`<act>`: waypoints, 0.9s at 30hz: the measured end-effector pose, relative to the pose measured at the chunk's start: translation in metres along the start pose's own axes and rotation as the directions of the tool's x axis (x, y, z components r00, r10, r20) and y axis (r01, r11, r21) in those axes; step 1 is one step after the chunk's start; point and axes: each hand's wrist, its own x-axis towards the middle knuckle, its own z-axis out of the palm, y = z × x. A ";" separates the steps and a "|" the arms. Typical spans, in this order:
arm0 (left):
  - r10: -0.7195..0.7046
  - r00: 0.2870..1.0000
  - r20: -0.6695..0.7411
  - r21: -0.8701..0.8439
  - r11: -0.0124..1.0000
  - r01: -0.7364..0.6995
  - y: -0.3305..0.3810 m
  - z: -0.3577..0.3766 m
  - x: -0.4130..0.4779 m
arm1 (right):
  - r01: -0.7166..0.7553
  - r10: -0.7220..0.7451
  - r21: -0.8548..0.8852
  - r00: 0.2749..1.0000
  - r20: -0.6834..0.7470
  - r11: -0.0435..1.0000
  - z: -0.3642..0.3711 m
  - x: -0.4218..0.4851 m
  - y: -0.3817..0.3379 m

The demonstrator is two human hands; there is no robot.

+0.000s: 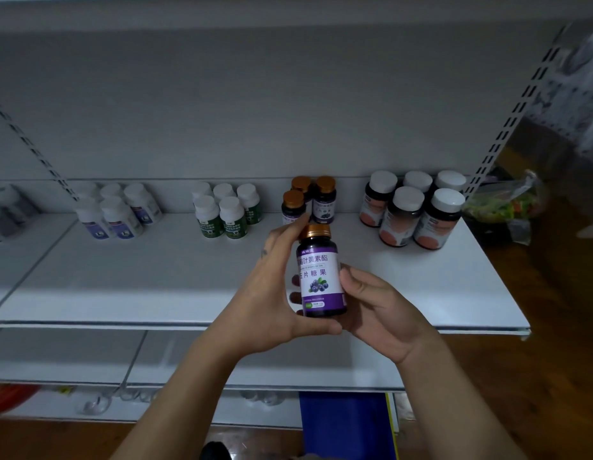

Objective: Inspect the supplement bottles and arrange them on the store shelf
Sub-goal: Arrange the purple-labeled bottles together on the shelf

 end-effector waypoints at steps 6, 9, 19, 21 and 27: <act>-0.016 1.000 0.003 0.006 1.000 0.016 -0.001 0.005 -0.004 | -0.004 0.005 -0.030 0.999 0.046 1.000 -0.008 -0.004 0.004; -0.030 0.999 0.030 0.019 0.999 0.030 -0.003 0.005 -0.006 | 0.004 -0.007 -0.099 0.999 -0.033 0.995 -0.007 -0.003 0.004; 0.034 0.999 0.015 0.191 0.981 -0.036 0.005 -0.005 -0.001 | 0.018 -0.123 -0.422 0.967 -0.223 0.906 0.013 0.008 0.003; 0.059 0.998 0.000 0.206 0.977 -0.058 0.004 -0.007 0.000 | 0.024 -0.133 -0.427 0.965 -0.227 0.904 0.016 0.009 0.002; 0.054 0.999 0.001 0.138 0.989 -0.054 -0.002 -0.008 -0.002 | -0.012 -0.075 -0.368 0.972 -0.221 0.930 0.020 0.004 0.003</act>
